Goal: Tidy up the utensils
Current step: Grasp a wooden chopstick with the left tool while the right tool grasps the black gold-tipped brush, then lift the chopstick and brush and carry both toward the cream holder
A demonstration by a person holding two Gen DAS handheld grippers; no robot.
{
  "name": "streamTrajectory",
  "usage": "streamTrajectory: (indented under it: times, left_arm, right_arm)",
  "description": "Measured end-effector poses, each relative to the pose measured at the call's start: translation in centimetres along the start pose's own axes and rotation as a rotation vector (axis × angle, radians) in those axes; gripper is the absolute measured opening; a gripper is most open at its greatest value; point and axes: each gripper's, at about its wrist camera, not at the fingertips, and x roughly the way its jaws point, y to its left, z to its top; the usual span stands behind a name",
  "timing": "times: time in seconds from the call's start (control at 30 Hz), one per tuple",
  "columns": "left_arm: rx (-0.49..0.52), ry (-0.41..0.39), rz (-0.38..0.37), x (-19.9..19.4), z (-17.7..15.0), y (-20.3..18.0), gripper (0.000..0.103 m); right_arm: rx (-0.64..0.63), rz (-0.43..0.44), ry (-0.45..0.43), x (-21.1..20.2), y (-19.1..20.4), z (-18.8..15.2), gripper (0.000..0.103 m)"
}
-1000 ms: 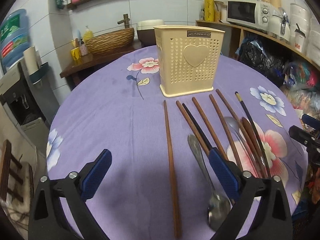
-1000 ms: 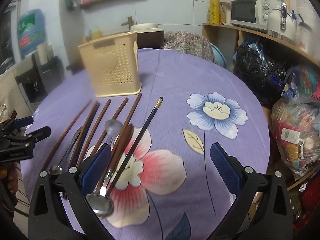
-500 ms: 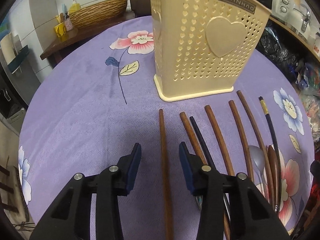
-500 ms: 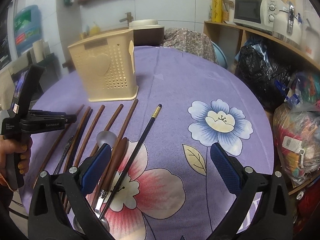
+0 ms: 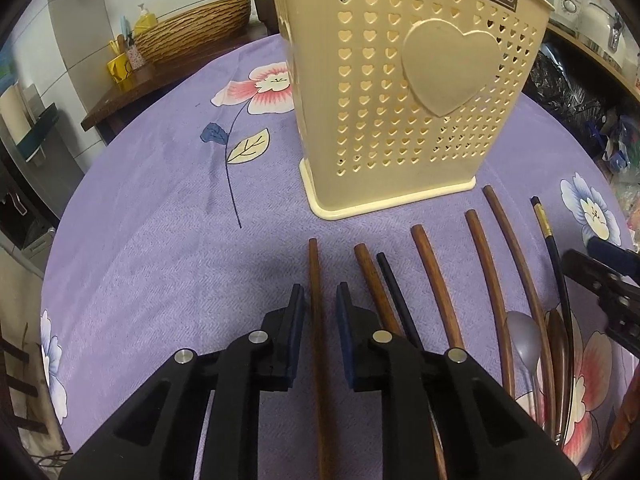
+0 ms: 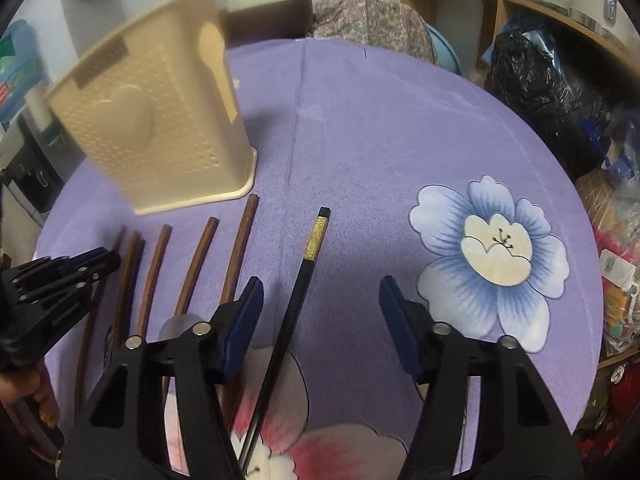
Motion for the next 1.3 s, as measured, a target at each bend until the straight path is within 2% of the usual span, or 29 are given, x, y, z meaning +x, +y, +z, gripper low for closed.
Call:
streamTrajectory:
  times: [0.23, 0.33, 0.43, 0.5, 0.57, 0.73, 0.9, 1.1, 1.3]
  left_arm:
    - [-0.008, -0.002, -0.013, 0.1, 0.2, 0.6, 0.017]
    - [-0.007, 0.001, -0.006, 0.4, 0.8, 0.6, 0.016]
    - [-0.006, 0.001, -0.003, 0.6, 0.9, 0.7, 0.013]
    - [-0.007, -0.002, 0.003, 0.7, 1.1, 0.6, 0.009]
    - [0.004, -0.007, 0.017, 0.8, 1.2, 0.6, 0.007]
    - [0.021, -0.017, 0.027, 0.9, 1.1, 0.3, 0.007]
    - [-0.007, -0.031, -0.005, 0.4, 0.9, 0.9, 0.007]
    - [-0.061, -0.127, -0.055, -3.1, 1.3, 2.7, 0.007]
    - [-0.091, -0.285, -0.1, -9.8, 1.6, 4.7, 0.007]
  right_arm:
    - [-0.02, -0.048, 0.019, 1.5, 0.7, 0.5, 0.056]
    - [-0.025, -0.062, 0.005, 2.1, 1.0, 0.9, 0.051]
    - [-0.04, -0.071, -0.011, 2.4, 1.1, 1.5, 0.035]
    - [-0.029, -0.062, -0.012, 2.5, 0.7, 1.8, 0.017]
    - [-0.019, -0.048, -0.01, 2.6, 0.3, 2.2, 0.013]
    - [-0.022, -0.024, -0.017, 2.6, 0.1, 2.2, 0.011]
    - [0.012, 0.035, -0.031, 1.9, -0.7, 2.2, 0.01]
    - [0.009, 0.116, -0.123, -2.4, -1.5, 2.2, 0.009]
    - [-0.035, 0.197, -0.267, -9.9, -2.4, 2.6, 0.008]
